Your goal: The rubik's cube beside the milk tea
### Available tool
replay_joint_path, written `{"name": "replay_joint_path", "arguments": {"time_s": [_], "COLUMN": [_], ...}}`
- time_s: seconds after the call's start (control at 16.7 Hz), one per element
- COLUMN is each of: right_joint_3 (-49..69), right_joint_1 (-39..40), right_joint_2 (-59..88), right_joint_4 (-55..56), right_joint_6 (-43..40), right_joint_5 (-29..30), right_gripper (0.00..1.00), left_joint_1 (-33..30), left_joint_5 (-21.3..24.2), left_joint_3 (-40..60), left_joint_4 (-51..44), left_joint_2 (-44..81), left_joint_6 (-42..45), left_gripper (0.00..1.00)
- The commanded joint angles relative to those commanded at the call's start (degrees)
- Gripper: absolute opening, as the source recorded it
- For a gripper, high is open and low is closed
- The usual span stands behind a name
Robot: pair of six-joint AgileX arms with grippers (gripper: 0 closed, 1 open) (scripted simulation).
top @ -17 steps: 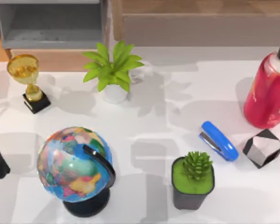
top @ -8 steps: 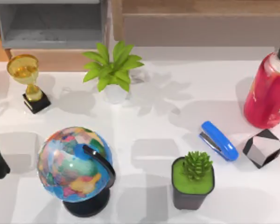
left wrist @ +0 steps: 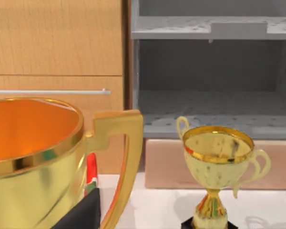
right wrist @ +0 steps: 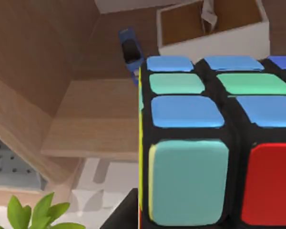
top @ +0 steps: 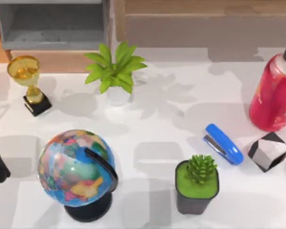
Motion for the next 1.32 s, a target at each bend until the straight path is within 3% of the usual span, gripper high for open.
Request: {"name": "replay_joint_path", "arguments": {"time_s": [0.6, 1.32], "right_joint_3": [-34.8, -38.2], "right_joint_1": [18.2, 19.8], "right_joint_2": [-12.9, -15.2], "right_joint_4": [-34.2, -36.4], "right_joint_6": [13.6, 15.0], "right_joint_5": [8.5, 10.8], "right_gripper": [0.0, 0.0], "left_joint_1": [0.0, 0.0], "left_joint_5": [0.0, 0.0], "left_joint_3": [0.0, 0.0], "left_joint_4": [0.0, 0.0], "left_joint_2": [0.0, 0.0], "left_joint_6": [0.0, 0.0], "left_gripper": [1.0, 1.0]}}
